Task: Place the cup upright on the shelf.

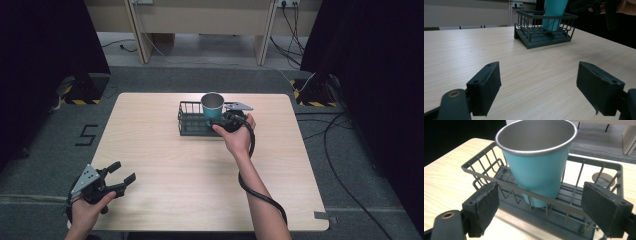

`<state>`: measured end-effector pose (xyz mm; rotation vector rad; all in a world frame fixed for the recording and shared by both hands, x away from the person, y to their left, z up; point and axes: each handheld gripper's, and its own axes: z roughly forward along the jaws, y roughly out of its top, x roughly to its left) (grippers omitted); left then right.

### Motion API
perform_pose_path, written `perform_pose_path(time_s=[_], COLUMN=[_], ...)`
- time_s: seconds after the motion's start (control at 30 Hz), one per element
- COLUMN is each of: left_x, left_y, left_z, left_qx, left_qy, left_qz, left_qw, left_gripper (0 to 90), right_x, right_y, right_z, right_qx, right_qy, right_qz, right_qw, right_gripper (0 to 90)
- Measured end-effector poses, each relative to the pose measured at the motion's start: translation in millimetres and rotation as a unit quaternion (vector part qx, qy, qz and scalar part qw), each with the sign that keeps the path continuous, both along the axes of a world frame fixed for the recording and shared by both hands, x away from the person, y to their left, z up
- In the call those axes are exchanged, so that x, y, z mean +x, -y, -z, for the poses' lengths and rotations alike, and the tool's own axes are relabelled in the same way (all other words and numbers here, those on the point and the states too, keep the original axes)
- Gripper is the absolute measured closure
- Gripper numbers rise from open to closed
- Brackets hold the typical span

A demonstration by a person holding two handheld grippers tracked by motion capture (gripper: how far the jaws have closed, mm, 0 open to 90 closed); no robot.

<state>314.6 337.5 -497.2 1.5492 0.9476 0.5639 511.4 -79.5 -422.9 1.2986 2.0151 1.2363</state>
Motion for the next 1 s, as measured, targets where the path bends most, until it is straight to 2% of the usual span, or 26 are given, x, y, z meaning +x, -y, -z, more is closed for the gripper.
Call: perform_pose_path(time_s=[0.27, 0.6, 0.83, 1.0], left_x=[0.2, 0.1, 0.2, 0.3], left_y=[0.0, -0.1, -0.3, -0.2], left_z=[0.2, 0.2, 0.2, 0.3], left_qx=[0.000, 0.003, 0.005, 0.005], left_qy=[0.000, -0.001, -0.001, -0.001], left_qz=[-0.001, 0.000, 0.000, -0.001], left_qw=[1.0000, 1.0000, 1.0000, 1.0000], left_gripper=[18.9, 18.9, 18.9, 18.9], right_x=[-12.3, -34.4, -55.7, -62.1], right_y=[10.3, 24.3, 36.4, 42.1], right_z=[1.9, 7.7, 14.2, 15.4], right_qx=[0.002, 0.005, 0.011, 0.010], right_qy=[0.007, 0.020, 0.031, 0.033], right_qz=[-0.002, -0.011, -0.016, -0.022], right_qw=[1.0000, 0.9997, 0.9993, 0.9992], right_gripper=[16.1, 17.8, 20.3, 21.3])
